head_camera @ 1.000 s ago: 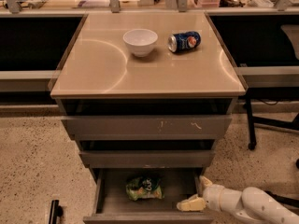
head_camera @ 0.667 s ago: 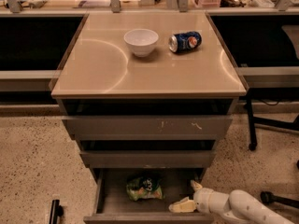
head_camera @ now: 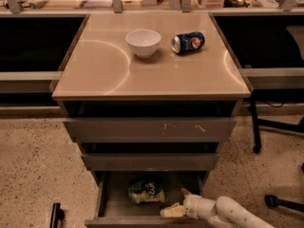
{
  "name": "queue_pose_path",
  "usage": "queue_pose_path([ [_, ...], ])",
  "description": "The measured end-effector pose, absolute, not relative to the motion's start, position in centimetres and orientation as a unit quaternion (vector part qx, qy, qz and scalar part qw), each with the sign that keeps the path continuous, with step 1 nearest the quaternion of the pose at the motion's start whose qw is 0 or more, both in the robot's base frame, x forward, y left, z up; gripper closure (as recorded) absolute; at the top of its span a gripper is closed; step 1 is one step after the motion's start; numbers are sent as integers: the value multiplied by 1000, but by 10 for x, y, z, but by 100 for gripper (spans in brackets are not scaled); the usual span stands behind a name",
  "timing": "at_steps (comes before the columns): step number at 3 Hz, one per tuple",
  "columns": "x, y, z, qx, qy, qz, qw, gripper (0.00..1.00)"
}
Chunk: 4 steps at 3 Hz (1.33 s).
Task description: Pick green rice chip bag from bottom drawer and place on counter
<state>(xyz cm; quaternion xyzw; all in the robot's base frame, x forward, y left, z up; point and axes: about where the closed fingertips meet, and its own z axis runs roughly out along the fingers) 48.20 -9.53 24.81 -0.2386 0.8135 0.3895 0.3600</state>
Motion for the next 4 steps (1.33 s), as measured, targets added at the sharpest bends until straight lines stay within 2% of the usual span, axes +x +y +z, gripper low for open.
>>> queue_pose_path([
  [2, 483, -93, 243, -233, 816, 387, 361, 0],
  [4, 509, -51, 220, -267, 809, 398, 340, 0],
])
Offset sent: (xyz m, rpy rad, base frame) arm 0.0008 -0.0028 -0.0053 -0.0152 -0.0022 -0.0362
